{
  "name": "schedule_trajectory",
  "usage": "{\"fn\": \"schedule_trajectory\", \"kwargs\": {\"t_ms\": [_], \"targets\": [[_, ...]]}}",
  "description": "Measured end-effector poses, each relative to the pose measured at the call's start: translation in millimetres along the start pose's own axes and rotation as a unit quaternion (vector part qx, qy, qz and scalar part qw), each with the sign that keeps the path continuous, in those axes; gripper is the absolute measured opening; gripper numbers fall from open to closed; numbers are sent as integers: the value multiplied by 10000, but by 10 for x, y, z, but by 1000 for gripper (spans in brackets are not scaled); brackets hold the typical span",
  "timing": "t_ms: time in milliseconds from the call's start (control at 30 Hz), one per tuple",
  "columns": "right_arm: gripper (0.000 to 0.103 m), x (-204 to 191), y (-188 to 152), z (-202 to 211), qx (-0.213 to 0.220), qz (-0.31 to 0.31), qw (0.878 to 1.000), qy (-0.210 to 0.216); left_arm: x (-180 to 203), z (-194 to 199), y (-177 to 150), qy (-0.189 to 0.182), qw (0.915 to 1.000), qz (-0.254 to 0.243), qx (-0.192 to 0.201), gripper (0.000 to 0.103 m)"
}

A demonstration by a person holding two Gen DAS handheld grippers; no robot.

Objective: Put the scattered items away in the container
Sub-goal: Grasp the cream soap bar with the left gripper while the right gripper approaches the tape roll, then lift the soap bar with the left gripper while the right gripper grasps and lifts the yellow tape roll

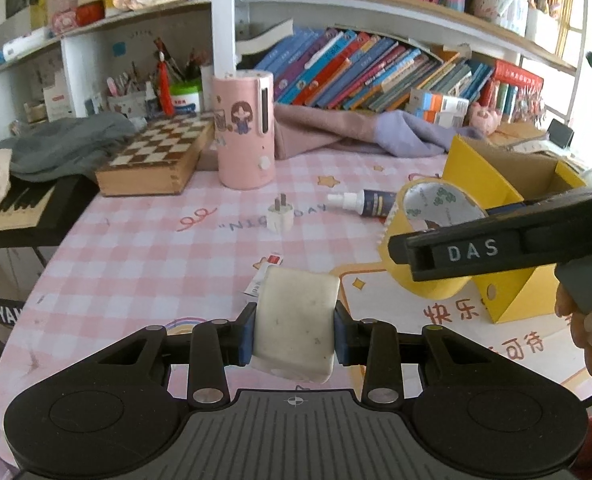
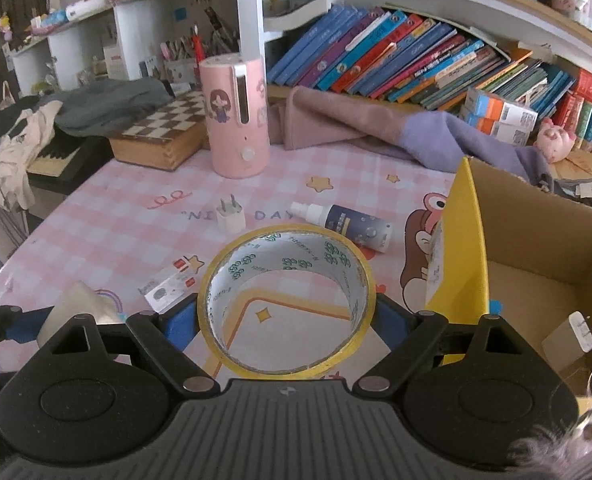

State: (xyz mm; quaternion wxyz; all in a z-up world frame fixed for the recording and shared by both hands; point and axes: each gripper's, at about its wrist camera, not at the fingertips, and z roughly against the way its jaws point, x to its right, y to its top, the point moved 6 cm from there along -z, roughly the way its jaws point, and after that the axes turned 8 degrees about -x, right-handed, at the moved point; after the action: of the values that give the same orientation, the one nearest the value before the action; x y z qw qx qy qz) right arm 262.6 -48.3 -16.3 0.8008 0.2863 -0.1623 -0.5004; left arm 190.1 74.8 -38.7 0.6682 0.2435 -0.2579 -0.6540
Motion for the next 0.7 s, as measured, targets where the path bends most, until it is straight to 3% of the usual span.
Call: {"fn": "schedule_trajectory", "kwargs": {"t_ms": [500, 700], "targets": [[88, -106, -347, 613, 386, 93, 9992, 3, -42, 556, -185, 21, 9992, 87, 377, 35], [88, -150, -557, 770, 341, 27, 9994, 10, -57, 723, -298, -1, 9989, 146, 452, 35]]}}
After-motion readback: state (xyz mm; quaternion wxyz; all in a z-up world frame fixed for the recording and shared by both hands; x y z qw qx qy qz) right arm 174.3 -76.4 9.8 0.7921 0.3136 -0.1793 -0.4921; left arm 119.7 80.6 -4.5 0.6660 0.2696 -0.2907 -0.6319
